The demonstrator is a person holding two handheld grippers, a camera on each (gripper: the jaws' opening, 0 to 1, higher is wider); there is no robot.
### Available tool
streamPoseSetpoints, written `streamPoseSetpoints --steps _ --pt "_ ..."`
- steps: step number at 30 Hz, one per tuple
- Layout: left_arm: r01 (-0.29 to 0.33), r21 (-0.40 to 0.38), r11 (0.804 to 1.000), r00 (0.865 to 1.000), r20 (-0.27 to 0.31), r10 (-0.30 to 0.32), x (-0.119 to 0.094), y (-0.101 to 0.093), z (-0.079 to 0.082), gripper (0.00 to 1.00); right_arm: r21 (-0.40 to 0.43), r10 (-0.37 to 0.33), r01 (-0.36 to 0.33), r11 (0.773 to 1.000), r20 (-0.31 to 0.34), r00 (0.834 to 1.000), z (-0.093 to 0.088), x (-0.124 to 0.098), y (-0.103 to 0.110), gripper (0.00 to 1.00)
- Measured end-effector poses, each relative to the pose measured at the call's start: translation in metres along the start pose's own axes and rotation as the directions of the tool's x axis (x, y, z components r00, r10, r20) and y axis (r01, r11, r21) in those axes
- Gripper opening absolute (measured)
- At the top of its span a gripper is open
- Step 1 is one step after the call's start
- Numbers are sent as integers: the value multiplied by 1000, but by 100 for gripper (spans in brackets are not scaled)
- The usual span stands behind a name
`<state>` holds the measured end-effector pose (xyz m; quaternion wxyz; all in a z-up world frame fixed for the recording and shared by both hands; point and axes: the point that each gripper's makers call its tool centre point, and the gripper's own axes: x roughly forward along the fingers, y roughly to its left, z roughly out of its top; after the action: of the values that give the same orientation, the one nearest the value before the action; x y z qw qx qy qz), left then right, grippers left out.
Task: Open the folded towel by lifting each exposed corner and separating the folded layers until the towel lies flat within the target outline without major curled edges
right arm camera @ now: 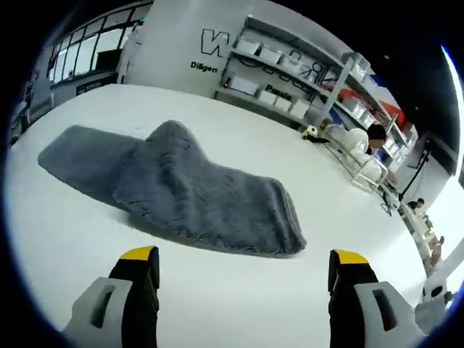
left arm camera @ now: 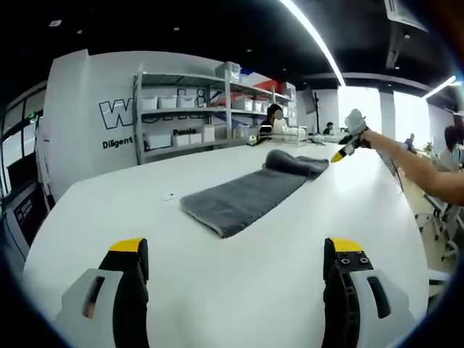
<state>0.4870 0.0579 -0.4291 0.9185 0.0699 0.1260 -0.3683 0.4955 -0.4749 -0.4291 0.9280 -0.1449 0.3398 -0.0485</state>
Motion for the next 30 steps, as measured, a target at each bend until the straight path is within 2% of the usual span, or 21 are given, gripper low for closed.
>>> streamPoseSetpoints --steps 3,8,11,12,15,19,22,26,29,30 --pt "-1 4 1000 1000 -7 1 0 0 -1 99 -44 73 -73 996 1 997 5 -13 31 99" --pt "-2 1 1000 1000 -5 2 0 2 -1 99 -47 123 -121 992 57 991 19 -35 68 99" --pt "-2 -2 1000 1000 -7 2 0 3 -1 99 -102 169 -163 981 56 984 20 -41 94 100" --pt "-3 -1 1000 1000 -9 3 -1 3 -2 99 -97 184 -178 979 54 982 19 -43 103 100" --pt "0 4 1000 1000 -8 0 0 1 -1 99 -110 229 -217 970 109 967 29 -47 128 100" --pt "3 11 1000 1000 -20 -2 1 0 -3 99 -110 274 -260 959 141 951 34 -52 152 100" --pt "-1 13 1000 1000 -25 2 1 1 -4 99 -117 323 -305 945 184 929 43 -58 171 100" --pt "-15 12 1000 999 -34 15 1 3 -5 99 -107 347 -331 938 244 906 52 -59 190 100" --pt "-21 16 1000 999 -47 22 2 4 -8 99 -115 363 -345 932 241 900 51 -57 199 100" --pt "-18 16 1000 998 -52 19 3 4 -9 99 -122 380 -361 925 245 892 52 -55 205 100"
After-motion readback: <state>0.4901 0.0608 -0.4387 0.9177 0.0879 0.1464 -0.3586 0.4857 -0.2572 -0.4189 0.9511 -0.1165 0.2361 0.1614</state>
